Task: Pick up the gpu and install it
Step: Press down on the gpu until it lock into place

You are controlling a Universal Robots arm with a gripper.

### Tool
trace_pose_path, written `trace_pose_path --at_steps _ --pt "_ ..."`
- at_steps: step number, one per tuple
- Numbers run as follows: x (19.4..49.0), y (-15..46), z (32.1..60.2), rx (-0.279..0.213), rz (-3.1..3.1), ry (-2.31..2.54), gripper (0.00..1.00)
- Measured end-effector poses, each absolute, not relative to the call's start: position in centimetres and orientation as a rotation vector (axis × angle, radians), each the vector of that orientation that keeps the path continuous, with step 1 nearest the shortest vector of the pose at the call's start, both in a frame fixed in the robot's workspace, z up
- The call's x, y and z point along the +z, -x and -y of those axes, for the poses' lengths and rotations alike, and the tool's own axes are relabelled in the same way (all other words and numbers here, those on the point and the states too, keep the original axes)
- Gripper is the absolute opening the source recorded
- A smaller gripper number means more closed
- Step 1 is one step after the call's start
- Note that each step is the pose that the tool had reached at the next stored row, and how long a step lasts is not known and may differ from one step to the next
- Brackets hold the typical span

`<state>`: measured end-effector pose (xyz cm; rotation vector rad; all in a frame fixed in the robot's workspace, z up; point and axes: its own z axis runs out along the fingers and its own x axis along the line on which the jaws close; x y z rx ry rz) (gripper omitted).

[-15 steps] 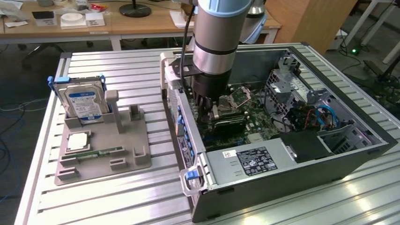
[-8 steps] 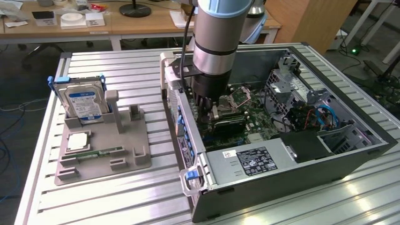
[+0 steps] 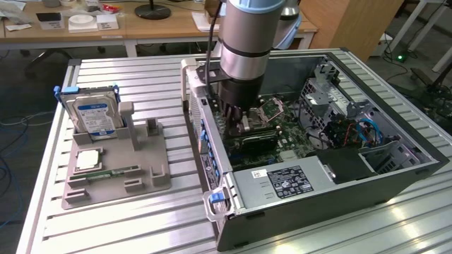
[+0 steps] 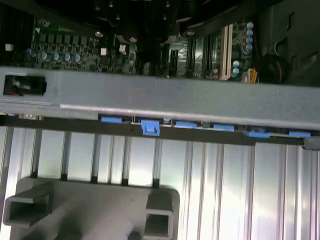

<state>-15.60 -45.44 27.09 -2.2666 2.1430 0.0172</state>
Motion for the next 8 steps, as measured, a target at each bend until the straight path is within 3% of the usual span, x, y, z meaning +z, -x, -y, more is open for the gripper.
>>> trace_pose_path --at_steps 8 --pt "27.0 12.5 45.4 0.017 -2.143 2.266 0.11"
